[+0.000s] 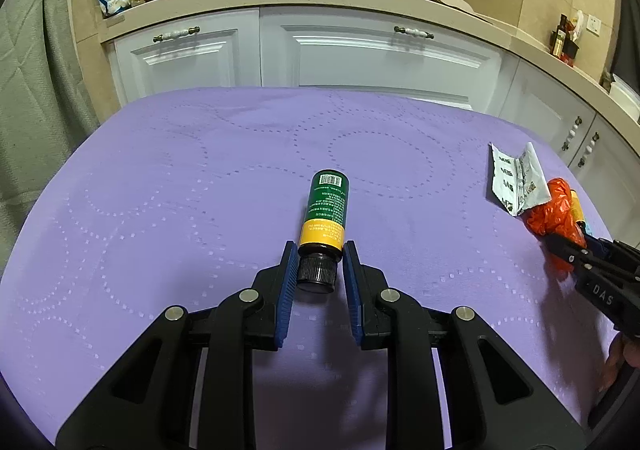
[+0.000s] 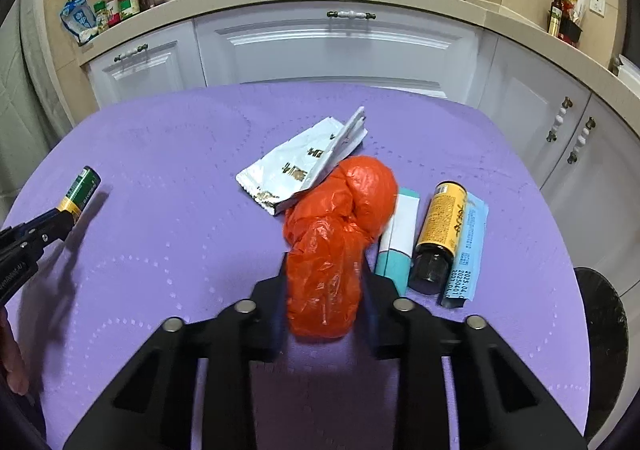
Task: Collect trash
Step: 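Grasp the red plastic bag with the right tool, then carry the green bottle and red bag over the bin and open both tools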
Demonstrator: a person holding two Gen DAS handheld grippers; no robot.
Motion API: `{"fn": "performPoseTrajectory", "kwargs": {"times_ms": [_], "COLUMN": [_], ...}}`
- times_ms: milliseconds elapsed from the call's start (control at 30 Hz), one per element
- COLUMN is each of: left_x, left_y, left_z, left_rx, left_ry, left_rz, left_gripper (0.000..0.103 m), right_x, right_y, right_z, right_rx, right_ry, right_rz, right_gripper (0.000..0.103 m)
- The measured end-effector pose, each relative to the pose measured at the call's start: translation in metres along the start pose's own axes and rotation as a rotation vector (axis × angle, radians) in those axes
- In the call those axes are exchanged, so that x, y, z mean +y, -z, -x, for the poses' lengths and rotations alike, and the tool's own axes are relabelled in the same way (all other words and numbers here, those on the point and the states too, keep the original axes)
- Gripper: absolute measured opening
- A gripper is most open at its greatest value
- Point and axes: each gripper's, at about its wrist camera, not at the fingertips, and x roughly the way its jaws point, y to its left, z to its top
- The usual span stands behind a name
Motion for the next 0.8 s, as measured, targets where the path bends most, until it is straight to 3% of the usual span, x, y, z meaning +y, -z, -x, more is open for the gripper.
{"fn": "performPoseTrajectory", "kwargs": {"times_ms": [400,800], "left_x": [-0.005,-0.042], "left_y": [0.002,0.003], "left_z": [0.018,0.051], "left_rx": [-0.027,-0.073], "left_ry": [0.019,0.085], "left_rz": [0.002,-0.046], "left_gripper": [0.022,0.022], "right_x": [-0.011,-0.059], "right_y": [0.004,0.025], "right_z": [0.048,0.105], "right_rx": [-0.116,-0.208], "right_ry": [-0.002,0.070], "right_rz": [-0.018,-0.102], "right_gripper": [0.020,0.020]}}
